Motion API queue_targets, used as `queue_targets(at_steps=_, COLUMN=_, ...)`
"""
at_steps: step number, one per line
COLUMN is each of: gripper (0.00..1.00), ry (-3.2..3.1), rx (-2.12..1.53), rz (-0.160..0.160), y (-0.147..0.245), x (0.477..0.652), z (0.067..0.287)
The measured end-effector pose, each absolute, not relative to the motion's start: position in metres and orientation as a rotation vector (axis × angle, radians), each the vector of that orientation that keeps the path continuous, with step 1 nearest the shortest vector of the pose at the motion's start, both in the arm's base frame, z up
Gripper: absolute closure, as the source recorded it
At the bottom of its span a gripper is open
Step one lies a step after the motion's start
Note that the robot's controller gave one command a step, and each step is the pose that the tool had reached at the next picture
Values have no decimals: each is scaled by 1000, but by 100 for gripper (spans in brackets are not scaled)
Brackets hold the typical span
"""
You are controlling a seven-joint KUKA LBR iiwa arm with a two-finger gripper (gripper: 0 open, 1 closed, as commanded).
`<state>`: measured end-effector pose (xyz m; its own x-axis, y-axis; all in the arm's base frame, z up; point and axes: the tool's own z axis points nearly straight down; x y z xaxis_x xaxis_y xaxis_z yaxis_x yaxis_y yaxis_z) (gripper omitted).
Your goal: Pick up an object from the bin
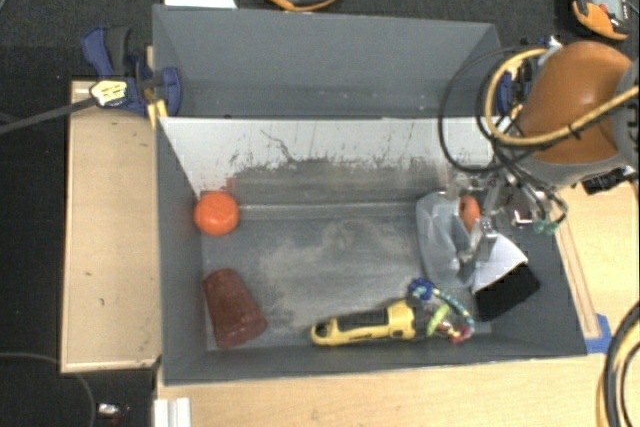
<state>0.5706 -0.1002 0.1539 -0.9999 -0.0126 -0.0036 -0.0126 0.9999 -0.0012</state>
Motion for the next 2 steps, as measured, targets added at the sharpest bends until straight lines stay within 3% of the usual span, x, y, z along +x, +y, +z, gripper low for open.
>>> queue_targets(at_steps=2, gripper=0, ry=3136, rx=-17, rz=-3, y=-102, x=579, z=162)
